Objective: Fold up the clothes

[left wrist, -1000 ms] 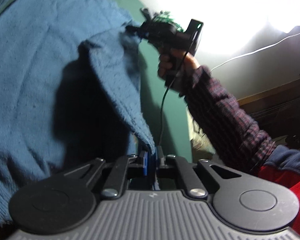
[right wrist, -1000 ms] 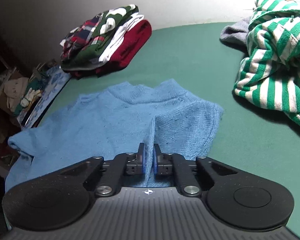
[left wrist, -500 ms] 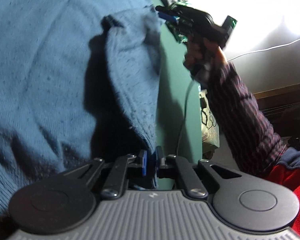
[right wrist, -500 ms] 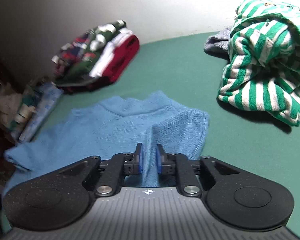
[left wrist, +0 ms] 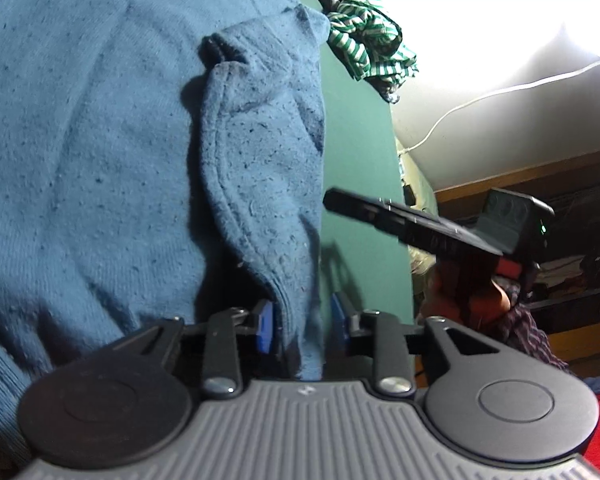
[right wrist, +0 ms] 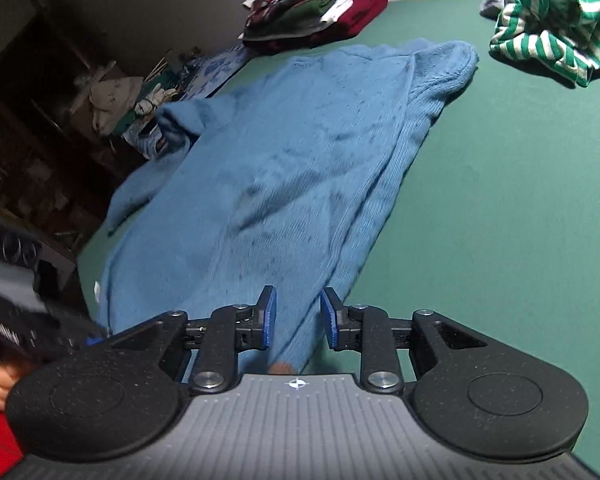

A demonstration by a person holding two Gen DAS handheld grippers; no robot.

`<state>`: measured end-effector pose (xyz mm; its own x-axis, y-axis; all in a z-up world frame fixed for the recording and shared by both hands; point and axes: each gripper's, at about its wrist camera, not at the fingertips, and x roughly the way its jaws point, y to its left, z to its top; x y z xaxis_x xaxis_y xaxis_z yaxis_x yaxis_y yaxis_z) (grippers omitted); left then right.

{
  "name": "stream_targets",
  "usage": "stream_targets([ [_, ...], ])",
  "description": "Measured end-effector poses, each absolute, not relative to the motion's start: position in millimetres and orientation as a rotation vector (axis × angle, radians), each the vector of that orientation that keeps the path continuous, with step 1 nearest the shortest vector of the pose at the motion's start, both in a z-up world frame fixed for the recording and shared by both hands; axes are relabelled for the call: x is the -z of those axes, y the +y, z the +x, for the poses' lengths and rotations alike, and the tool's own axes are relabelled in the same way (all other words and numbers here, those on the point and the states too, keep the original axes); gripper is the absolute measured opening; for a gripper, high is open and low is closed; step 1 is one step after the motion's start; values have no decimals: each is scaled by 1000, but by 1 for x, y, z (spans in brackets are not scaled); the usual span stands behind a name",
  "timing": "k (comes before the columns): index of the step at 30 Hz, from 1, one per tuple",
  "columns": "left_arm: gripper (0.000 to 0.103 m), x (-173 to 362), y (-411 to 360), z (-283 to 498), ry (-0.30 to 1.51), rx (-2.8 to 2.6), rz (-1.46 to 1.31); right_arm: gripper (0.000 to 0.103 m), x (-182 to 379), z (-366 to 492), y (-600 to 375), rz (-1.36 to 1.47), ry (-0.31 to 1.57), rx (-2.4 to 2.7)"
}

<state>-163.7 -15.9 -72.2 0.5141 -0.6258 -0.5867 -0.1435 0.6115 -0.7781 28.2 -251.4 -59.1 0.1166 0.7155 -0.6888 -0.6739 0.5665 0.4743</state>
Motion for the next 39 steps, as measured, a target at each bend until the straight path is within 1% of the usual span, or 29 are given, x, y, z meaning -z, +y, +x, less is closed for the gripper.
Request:
stream_targets([
  [8,29,82,-25,-153,1027,361,-915,28,77,7,-253,158,1016,-949],
  [9,29,81,-24,-153,1022,365,-921,23,77,5,-253,161,1021,-946],
  [10,29,79,-24,-151,1013,368,-925,13,76,5,-254,162,1021,-947],
  [11,28,76,-23,-150,1002,373,-931,7,74,5,-255,163,1020,-947],
  [12,26,73,-21,-150,988,379,-938,5,73,5,-255,164,1019,-948],
  [17,26,58,-16,-149,928,435,-976,5,62,11,-268,280,1040,-942],
  [20,26,62,-17,-149,955,445,-989,5,56,12,-274,302,1056,-939],
  [21,26,68,-18,-149,977,438,-988,6,57,12,-274,302,1067,-939],
  [23,26,82,-21,-148,1024,423,-984,11,62,10,-272,289,1085,-929],
  [27,26,104,-23,-149,1100,401,-994,12,76,1,-269,229,1122,-895],
  [28,26,106,-23,-150,1106,393,-982,15,77,-2,-270,225,1120,-893],
  [29,26,106,-22,-151,1108,386,-968,18,77,-4,-272,229,1126,-889],
  [30,26,105,-21,-151,1104,380,-955,32,76,-5,-274,240,1129,-888],
  [31,26,103,-20,-151,1097,377,-944,37,74,-6,-277,252,1131,-888],
  [34,28,97,-17,-152,1078,374,-911,37,71,-11,-279,294,1130,-921],
  [37,35,96,-13,-153,1068,392,-920,36,73,-18,-274,325,1140,-960],
  [39,43,97,-15,-152,1068,399,-916,36,79,-21,-269,326,1172,-966],
])
